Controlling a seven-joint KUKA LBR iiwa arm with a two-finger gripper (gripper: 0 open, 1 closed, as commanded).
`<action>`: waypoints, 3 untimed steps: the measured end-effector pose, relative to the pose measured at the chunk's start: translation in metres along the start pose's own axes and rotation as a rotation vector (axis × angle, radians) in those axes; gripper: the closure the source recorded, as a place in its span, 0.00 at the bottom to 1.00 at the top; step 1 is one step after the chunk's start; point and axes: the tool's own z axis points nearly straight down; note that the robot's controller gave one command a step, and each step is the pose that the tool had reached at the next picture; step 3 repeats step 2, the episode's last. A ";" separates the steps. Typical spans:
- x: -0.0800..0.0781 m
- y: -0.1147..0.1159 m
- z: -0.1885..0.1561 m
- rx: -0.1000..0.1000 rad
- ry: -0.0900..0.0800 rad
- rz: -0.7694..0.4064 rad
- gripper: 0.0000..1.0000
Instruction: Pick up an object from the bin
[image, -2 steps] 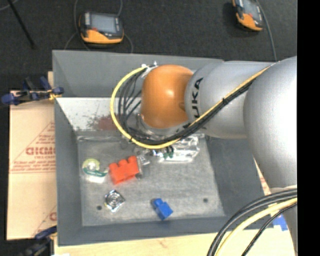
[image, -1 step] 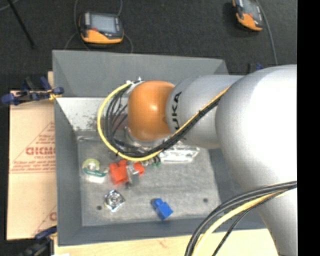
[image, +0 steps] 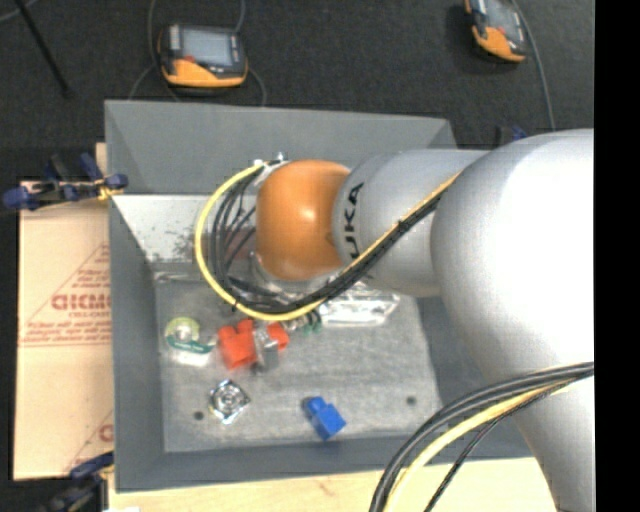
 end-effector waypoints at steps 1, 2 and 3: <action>0.000 0.000 0.000 0.000 0.000 0.002 1.00; -0.003 -0.001 -0.056 0.002 -0.008 0.007 1.00; -0.003 -0.001 -0.056 0.002 -0.008 0.007 1.00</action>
Offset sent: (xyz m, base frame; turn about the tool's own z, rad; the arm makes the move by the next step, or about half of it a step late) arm 0.0000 0.0000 0.0000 0.0000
